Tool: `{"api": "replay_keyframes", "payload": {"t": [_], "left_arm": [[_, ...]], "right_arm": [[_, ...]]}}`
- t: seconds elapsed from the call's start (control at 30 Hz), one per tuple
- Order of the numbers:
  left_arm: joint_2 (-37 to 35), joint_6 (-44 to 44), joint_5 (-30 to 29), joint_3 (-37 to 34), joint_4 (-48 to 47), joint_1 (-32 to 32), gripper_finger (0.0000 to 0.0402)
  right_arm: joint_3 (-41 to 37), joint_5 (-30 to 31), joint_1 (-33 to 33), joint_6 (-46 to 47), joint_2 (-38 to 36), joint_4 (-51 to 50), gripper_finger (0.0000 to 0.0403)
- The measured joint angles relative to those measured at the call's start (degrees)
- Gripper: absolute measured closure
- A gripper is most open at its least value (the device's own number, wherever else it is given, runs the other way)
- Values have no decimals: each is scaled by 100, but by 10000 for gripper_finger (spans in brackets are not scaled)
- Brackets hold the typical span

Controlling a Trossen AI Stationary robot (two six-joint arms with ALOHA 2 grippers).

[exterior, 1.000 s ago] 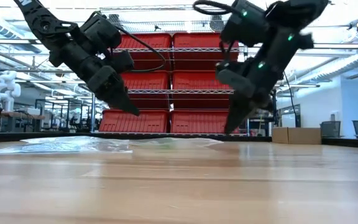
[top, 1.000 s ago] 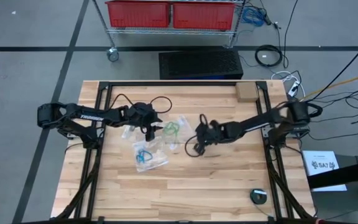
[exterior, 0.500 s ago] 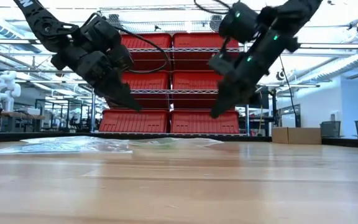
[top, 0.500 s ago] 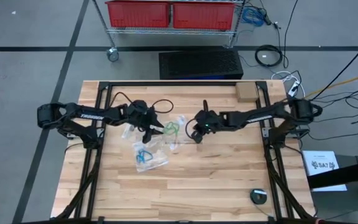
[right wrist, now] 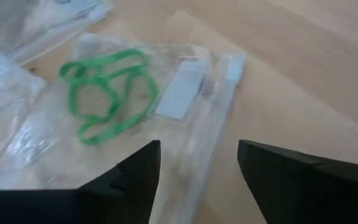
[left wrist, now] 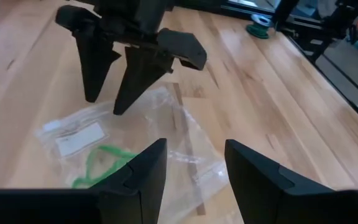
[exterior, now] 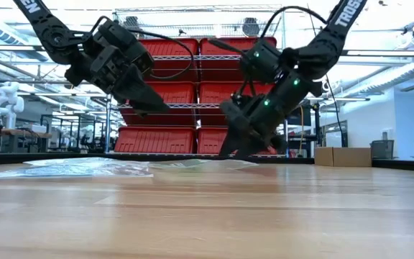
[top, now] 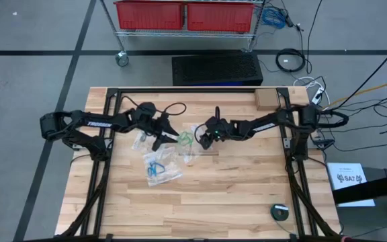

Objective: Sort rubber bands
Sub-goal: Close the middle right transparent zip bag

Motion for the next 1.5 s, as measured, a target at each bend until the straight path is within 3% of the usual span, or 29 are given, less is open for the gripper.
{"api": "replay_keyframes", "payload": {"t": [0.17, 0.43, 0.7, 0.83, 1.07, 1.2, 1.5], "left_arm": [[0, -1, 20, -76, 73, 197, 233], [2, -518, 502, -503, 1081, 590, 233], [2, -1074, 469, -521, 1102, 592, 233], [2, -1078, 21, -516, 1188, 396, 233], [2, -1080, -183, -500, 1961, -99, 233], [2, -1091, -650, -354, 1944, -233, 233], [48, -1062, -688, -14, 1556, -447, 238]], "right_arm": [[0, -133, -48, -88, 149, 286, 225], [0, -151, 87, -818, 172, 484, 389], [2, -21, 485, -2185, -492, 526, 399], [4, 201, 782, -2528, -989, 450, 400], [4, 210, 1101, -2618, -1507, 378, 402], [5, 212, 1176, -2658, -1544, 327, 402], [7, 212, 1174, -2655, -1543, 271, 403]]}}
